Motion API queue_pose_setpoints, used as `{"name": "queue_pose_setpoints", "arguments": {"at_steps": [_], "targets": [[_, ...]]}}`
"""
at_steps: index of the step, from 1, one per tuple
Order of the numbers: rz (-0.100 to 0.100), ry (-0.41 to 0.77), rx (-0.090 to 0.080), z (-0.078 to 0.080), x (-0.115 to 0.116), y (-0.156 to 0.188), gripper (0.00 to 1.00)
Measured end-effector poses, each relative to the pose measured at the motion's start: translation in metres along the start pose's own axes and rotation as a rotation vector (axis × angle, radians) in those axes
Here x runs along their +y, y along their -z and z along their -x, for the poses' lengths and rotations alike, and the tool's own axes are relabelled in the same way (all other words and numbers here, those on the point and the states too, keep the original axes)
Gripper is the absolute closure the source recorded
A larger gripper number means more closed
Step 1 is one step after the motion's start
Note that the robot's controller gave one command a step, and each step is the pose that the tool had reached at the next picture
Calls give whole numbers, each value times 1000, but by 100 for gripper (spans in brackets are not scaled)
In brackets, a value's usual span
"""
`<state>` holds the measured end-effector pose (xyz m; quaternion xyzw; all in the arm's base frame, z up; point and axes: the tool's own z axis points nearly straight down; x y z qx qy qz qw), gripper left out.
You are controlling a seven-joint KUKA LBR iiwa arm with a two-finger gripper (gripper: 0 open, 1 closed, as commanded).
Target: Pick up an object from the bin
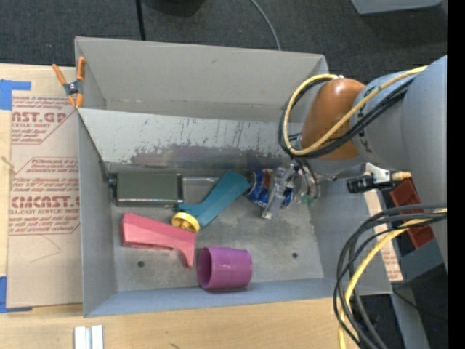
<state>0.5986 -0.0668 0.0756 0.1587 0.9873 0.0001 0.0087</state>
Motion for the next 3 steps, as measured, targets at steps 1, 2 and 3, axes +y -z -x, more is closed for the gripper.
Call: {"name": "queue_pose_setpoints", "arguments": {"at_steps": [1, 2, 3], "targets": [[0, 0, 1, 0, 0, 0, 100], [0, 1, -3, 2, 0, 46, 100], [2, 2, -6, 3, 1, 98, 100]]}}
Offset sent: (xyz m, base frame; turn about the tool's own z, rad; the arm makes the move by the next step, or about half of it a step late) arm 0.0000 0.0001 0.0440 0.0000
